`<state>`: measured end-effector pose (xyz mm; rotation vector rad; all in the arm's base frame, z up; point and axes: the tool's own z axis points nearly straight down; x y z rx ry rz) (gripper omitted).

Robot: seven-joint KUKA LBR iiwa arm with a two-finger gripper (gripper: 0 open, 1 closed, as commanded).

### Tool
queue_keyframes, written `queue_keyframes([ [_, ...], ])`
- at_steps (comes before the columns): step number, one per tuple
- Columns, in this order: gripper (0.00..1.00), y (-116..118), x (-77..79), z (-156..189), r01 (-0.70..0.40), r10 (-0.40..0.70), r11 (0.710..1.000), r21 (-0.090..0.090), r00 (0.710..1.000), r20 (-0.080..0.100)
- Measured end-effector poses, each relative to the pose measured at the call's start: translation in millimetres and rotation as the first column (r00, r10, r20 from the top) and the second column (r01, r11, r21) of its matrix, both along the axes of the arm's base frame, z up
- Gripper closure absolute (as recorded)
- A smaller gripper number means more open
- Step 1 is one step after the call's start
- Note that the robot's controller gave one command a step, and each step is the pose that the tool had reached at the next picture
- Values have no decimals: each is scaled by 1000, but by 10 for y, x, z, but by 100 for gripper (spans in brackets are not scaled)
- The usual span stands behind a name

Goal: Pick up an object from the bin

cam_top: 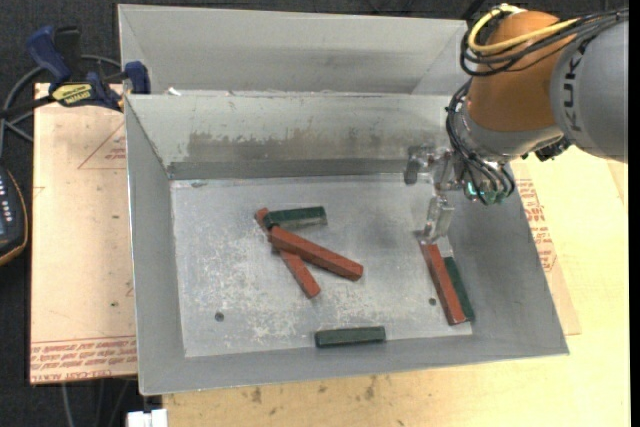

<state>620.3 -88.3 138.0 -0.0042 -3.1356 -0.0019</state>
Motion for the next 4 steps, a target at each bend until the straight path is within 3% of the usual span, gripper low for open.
queue_keyframes([
  [1,0,-258,308,-671,-184,184,983,0,983,7],
  [2,0,-582,-611,-641,-486,486,874,1,874,11],
  [3,0,93,-771,-684,-467,467,884,4,884,7],
  [4,0,123,-286,-676,-403,403,915,-2,915,13],
])
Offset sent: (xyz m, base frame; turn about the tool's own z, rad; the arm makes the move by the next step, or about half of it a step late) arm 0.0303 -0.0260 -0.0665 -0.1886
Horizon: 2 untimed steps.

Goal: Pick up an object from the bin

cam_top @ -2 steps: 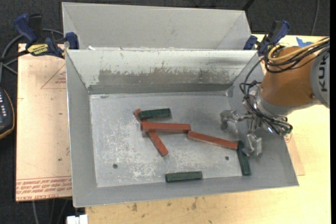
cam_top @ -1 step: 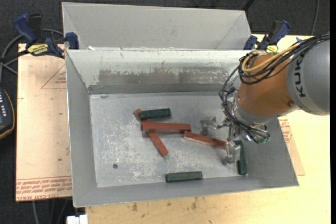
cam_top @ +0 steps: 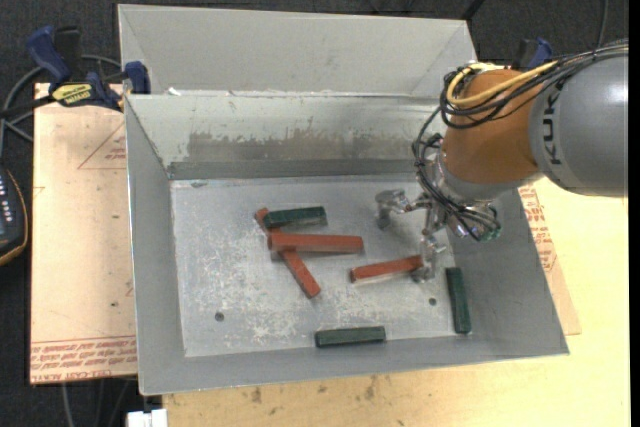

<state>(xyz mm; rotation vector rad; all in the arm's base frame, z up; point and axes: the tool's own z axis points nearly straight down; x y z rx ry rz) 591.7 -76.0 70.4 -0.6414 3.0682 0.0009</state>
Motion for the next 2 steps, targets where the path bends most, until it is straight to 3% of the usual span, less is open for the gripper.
queue_keyframes([
  [1,100,-5,-12,2,0,0,1000,-1,1000,-3],
  [2,100,-255,460,-2,-576,576,817,-4,817,-2],
])
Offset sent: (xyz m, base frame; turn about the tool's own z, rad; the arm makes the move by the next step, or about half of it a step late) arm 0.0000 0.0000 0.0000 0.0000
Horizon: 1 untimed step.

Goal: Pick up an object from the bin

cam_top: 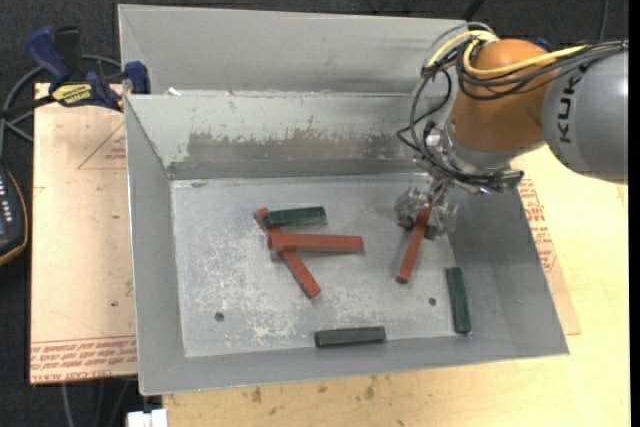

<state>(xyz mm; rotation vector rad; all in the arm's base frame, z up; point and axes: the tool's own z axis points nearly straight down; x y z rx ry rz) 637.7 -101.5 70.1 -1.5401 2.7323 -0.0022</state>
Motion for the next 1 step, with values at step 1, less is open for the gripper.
queue_keyframes([
  [1,100,-289,-208,1453,-385,385,923,-4,923,3],
])
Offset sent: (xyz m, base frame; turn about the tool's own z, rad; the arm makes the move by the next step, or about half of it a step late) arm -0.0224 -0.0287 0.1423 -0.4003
